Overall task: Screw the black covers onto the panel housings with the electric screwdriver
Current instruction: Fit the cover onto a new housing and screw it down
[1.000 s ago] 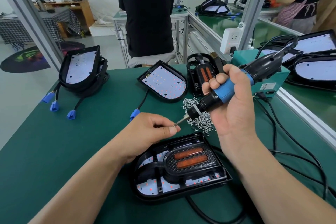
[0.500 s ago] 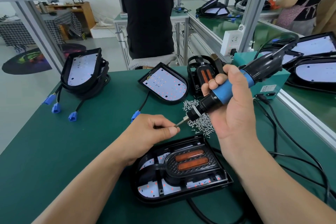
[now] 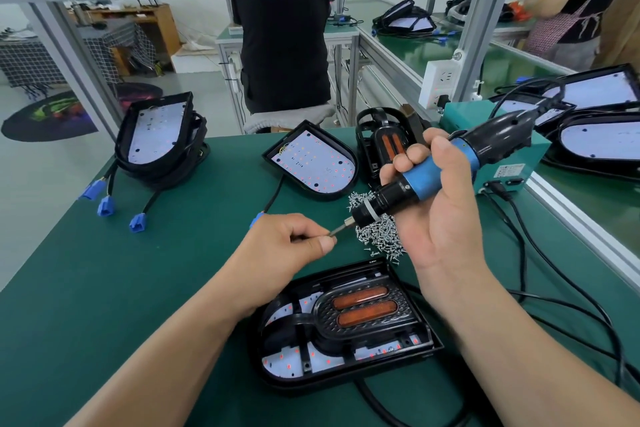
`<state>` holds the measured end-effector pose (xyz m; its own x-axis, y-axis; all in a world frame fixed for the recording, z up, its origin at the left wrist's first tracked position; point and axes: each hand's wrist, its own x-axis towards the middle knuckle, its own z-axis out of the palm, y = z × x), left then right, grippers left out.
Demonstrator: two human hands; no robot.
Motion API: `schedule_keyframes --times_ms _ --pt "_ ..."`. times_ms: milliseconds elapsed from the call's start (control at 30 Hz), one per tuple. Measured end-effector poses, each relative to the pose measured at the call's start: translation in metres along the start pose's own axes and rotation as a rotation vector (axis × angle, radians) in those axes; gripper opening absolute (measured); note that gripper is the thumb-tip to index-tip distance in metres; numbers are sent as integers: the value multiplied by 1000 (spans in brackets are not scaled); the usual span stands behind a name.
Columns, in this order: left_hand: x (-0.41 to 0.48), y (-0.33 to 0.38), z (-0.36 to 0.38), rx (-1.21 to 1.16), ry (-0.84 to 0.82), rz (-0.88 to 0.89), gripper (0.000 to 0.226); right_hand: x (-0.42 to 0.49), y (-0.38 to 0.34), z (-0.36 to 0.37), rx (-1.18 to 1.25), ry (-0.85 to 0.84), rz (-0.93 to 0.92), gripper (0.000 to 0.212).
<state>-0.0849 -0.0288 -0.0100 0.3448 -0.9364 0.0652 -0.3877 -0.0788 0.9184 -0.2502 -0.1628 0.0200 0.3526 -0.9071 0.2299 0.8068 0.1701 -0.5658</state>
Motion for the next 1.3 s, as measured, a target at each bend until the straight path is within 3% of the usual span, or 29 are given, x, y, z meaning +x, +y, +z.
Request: schedule_keyframes --times_ms 167,400,600,700,833,1100,1300 --pt "2 -2 0 -34 -21 -21 3 1 -1 1 15 56 5 10" --pt "-2 -2 -6 -81 -110 -103 15 6 -7 -6 101 199 27 8" --pt "-5 0 -17 17 -247 -121 10 12 -18 -8 91 181 9 15" --pt "-7 3 -16 90 -305 -107 22 13 -26 -9 38 163 17 18" --pt "-10 6 -10 162 -274 -71 10 12 -34 -7 -44 106 -1 21" --pt "-11 9 -6 150 -245 -66 9 8 -40 -1 -194 -74 -1 18" --pt "-11 7 -6 155 -243 -70 10 6 -38 1 -238 -115 -7 16"
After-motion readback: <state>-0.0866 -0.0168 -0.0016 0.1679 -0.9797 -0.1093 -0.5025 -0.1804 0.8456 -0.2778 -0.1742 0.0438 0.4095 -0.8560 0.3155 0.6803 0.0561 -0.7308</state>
